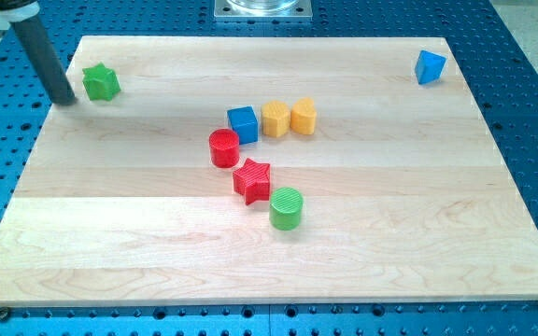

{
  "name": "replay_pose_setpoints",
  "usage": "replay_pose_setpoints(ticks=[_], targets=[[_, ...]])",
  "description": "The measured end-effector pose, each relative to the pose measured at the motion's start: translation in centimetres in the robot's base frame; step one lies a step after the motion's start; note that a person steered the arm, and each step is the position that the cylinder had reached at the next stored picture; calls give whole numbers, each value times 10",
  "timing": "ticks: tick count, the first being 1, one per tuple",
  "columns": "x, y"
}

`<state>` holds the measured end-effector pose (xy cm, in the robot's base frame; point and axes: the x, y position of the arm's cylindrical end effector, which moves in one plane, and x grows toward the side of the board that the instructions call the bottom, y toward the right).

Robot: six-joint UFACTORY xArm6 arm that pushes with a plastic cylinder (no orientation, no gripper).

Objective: Move the green star left to the cube

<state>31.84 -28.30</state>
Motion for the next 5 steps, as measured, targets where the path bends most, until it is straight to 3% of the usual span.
replay_pose_setpoints(ticks=[1,2,4,5], targets=[[-11,10],[5,38],[12,146],[12,140]])
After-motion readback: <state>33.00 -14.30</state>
